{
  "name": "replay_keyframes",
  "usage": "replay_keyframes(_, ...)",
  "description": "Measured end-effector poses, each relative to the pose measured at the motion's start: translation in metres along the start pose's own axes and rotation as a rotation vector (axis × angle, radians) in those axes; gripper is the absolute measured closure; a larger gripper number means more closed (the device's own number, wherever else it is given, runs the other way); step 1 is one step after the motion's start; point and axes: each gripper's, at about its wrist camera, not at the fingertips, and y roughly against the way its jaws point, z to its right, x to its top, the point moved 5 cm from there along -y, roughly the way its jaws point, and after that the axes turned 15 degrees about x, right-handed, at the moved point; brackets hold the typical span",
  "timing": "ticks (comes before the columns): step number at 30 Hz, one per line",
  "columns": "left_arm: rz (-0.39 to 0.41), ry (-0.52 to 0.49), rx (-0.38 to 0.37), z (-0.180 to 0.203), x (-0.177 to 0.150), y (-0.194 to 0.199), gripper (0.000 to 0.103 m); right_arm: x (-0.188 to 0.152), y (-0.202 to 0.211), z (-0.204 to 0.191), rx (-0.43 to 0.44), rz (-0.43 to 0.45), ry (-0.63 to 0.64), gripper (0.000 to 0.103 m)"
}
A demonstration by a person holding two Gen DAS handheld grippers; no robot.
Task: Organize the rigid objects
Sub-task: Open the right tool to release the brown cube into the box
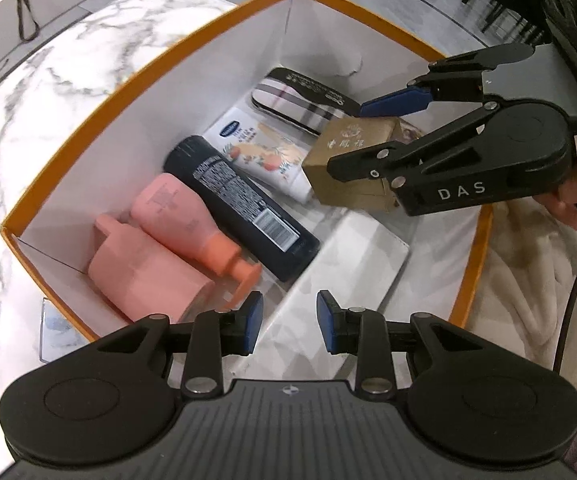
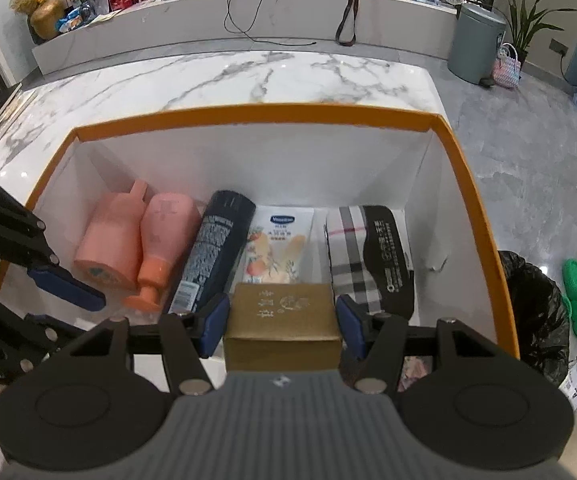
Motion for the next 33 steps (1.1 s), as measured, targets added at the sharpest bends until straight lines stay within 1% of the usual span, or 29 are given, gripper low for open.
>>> replay_keyframes(6, 0.02, 0.037, 0.009, -0.003, 0.001, 0.002, 0.066, 0.003, -0.005, -0.005, 0.031, -0.05, 0.003, 0.045)
replay_keyframes(11, 0.035, 0.05, 0.006, -0.004, 0.0, 0.006, 0.066, -0.001, -0.009, -0.005, 0.078, -0.113, -0.069, 0.045)
replay_keyframes(13, 0.039, 0.051, 0.003, -0.004, 0.0, 0.007, 0.066, -0.002, -0.01, -0.011, 0.065, -0.127, -0.039, 0.045)
replay_keyframes(15, 0.042, 0.054, 0.008, -0.005, 0.0, 0.008, 0.066, 0.0, -0.014, -0.013, 0.06, -0.132, -0.034, 0.044)
replay_keyframes(18, 0.05, 0.07, 0.011, -0.006, -0.001, 0.009, 0.066, 0.001, -0.02, -0.008, 0.064, -0.136, -0.069, 0.044)
replay_keyframes(21, 0.063, 0.089, 0.014, -0.007, -0.001, 0.011, 0.066, 0.001, -0.025, -0.008, 0.057, -0.146, -0.063, 0.044)
replay_keyframes(24, 0.077, 0.105, 0.015, -0.009, -0.003, 0.013, 0.066, -0.004, -0.027, -0.003, 0.069, -0.154, -0.106, 0.044)
replay_keyframes(27, 0.092, 0.129, 0.017, -0.012, -0.003, 0.017, 0.066, -0.004, -0.019, -0.001, 0.081, -0.128, -0.127, 0.042)
replay_keyframes(29, 0.101, 0.147, 0.017, -0.015, -0.003, 0.02, 0.066, -0.003, -0.012, -0.002, 0.079, -0.11, -0.117, 0.035)
replay_keyframes(33, 0.111, 0.185, 0.039, -0.021, -0.005, 0.025, 0.066, -0.001, -0.003, -0.004, 0.057, -0.101, -0.101, 0.034)
